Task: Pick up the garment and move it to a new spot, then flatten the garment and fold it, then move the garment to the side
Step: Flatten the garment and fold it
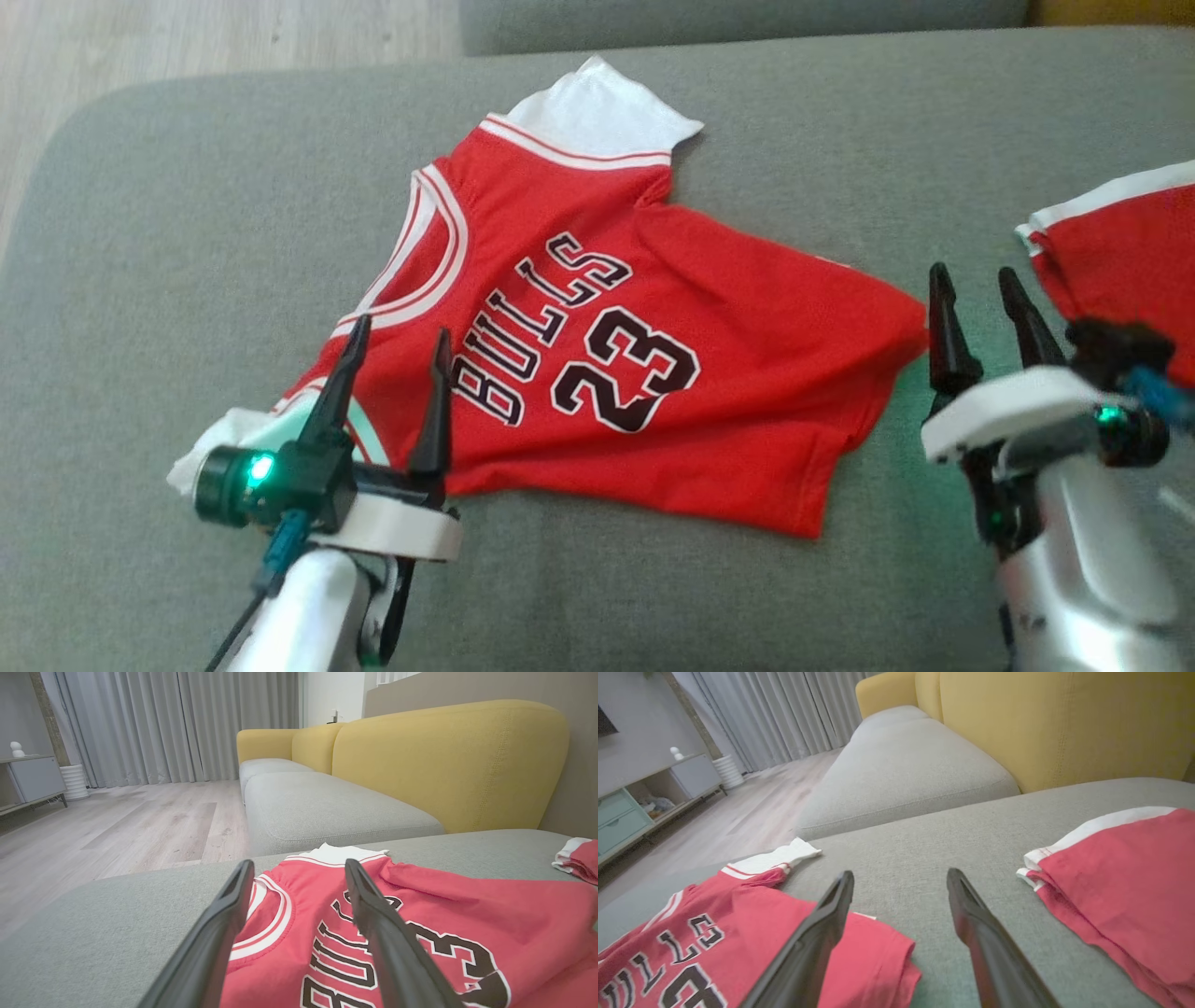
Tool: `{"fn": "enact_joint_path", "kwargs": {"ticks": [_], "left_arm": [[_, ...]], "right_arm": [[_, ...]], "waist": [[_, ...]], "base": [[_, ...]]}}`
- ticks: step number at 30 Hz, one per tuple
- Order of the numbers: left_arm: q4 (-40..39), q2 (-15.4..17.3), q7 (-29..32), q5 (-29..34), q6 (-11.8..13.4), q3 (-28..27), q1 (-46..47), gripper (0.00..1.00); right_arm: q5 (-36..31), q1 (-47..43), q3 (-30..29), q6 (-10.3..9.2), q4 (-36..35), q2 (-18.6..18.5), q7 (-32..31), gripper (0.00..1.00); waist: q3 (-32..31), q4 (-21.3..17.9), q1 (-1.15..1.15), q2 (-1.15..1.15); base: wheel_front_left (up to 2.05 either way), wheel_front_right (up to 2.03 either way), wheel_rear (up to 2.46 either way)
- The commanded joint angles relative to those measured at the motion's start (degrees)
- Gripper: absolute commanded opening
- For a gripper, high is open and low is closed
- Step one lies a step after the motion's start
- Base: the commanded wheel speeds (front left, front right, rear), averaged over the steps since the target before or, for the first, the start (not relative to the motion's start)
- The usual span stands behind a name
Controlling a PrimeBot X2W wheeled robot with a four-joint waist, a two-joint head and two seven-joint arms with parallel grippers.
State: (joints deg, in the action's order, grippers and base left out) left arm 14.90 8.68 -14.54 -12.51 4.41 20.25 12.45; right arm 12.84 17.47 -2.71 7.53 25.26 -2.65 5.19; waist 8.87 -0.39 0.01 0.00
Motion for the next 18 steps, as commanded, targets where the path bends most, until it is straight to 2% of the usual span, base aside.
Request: {"fn": "enact_joint_path", "kwargs": {"ticks": [1, 5, 11, 12, 13, 18], "left_arm": [[-1.4, 0.2, -0.5, 0.8, -0.5, -2.3, 3.1, 1.0], [-0.9, -0.5, -0.5, 1.4, -1.3, -2.4, 3.7, 1.0], [-0.6, -1.1, -0.5, 2.1, -2.2, -3.2, 3.9, 1.0], [-0.6, -1.1, -0.5, 2.2, -2.3, -3.4, 3.8, 1.0], [-0.5, -1.2, -0.5, 2.3, -2.4, -3.5, 3.8, 1.0], [-0.9, -2.0, -0.5, 2.5, -2.5, -4.3, 3.4, 1.0]], "right_arm": [[-0.6, 2.3, 0.6, -0.04, 0.2, -0.2, -1.6, 1.0], [-2.0, 4.6, 0.5, -0.04, 6.5, -0.2, -6.8, 1.0], [-2.9, 5.5, 3.2, -0.04, 12.4, -0.2, -9.7, 1.0], [-2.8, 5.7, 3.3, -0.04, 12.9, -0.2, -9.5, 0.84], [-2.8, 5.9, 3.4, -0.04, 13.3, -0.2, -9.1, 0.0], [-7.1, 8.2, 2.5, -0.04, 12.0, -0.2, -3.3, 0.0]], "waist": [[1.0, 1.0, -0.01, 0.0], [2.0, 2.1, -0.01, 0.0], [2.5, 3.0, -0.01, 0.0], [2.4, 3.0, -0.01, 0.0], [2.3, 3.0, -0.01, 0.0], [2.1, 3.3, -0.01, 0.0]], "base": [[0.0, 0.0, 0.0], [0.0, 0.0, 0.0], [0.0, 0.0, 0.0], [0.0, 0.0, 0.0], [0.0, 0.0, 0.0], [0.0, 0.0, 0.0]]}}
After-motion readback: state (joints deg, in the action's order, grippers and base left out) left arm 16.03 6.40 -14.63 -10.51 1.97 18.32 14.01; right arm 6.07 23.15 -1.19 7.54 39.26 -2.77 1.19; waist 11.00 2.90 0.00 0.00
